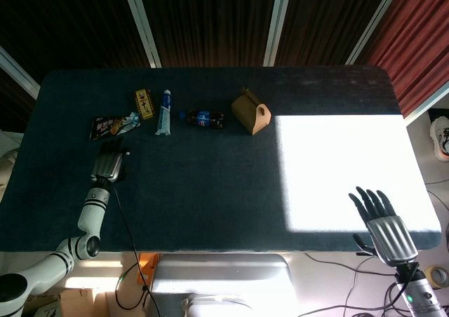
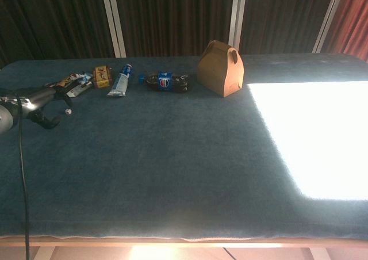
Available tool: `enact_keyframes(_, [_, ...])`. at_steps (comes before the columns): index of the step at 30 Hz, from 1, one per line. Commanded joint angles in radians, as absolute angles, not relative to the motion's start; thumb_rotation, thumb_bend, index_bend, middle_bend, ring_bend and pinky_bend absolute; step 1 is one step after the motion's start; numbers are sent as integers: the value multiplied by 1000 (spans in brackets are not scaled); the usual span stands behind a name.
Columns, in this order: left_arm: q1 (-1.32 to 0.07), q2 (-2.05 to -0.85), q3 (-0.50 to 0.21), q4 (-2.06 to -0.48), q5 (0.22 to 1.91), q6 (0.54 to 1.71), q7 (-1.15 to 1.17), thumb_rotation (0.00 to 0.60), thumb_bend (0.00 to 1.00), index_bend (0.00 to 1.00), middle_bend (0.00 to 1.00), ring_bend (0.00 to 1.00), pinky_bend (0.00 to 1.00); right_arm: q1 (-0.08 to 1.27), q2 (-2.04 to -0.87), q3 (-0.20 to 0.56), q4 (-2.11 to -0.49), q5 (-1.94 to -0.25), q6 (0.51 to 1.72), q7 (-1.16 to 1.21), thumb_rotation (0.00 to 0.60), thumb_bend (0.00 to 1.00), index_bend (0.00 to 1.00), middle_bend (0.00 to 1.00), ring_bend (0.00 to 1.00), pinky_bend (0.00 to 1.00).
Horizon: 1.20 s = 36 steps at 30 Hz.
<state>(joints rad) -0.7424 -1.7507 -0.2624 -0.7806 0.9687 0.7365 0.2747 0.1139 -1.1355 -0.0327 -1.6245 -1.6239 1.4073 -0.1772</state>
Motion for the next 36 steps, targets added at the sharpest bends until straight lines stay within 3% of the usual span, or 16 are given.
enact_keyframes(1, [-746, -1755, -262, -776, 965, 731, 278, 600, 559, 290, 0, 0, 70, 113, -1136, -33, -1624, -1625, 1410, -176, 600, 222, 0, 0, 0, 0])
enact_keyframes(36, [-757, -1771, -266, -713, 920, 687, 306, 600, 558, 291, 0, 0, 70, 107, -1131, -30, -1621, -1620, 1418, -171, 600, 222, 0, 0, 0, 0])
